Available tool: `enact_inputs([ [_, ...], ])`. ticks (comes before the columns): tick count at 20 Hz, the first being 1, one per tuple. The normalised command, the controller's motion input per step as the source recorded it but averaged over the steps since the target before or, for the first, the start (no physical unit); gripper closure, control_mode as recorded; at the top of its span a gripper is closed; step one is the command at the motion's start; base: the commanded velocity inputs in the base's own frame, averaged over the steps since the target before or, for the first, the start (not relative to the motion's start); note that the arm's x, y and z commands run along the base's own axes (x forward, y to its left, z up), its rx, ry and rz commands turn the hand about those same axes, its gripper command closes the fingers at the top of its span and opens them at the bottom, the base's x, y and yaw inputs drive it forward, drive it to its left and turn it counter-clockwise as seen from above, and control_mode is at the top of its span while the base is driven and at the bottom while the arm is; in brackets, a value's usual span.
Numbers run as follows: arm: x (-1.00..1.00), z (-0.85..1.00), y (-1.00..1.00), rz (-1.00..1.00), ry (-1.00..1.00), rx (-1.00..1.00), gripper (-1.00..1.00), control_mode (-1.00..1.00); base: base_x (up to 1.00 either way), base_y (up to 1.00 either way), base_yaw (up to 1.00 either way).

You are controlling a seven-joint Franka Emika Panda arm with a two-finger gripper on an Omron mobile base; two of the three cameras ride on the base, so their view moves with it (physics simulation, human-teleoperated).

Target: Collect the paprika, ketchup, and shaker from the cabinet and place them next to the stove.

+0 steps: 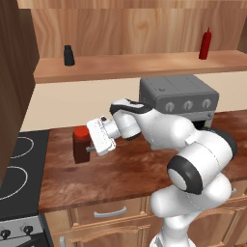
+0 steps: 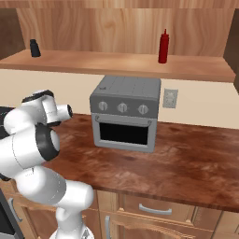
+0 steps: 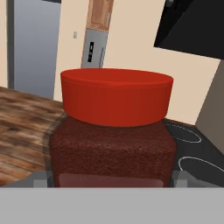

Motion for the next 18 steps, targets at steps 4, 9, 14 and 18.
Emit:
enact_inputs([
  [4,0.11,-0.29,0.13,-0.06,0.00,0.00,1.00,-1.00,0.00,0.00,0.00],
  [9,0.00,-0.19,0.25,-0.10,0.00,0.00,1.00,-1.00,0.00,0.00,0.00],
  [14,0.00,-0.18,0.25,-0.11,0.00,0.00,1.00,-1.00,0.00,0.00,0.00],
  [18,0.00,-0.25,0.29,-0.09,-0.01,-0.03,1.00,-1.00,0.00,0.00,0.00],
])
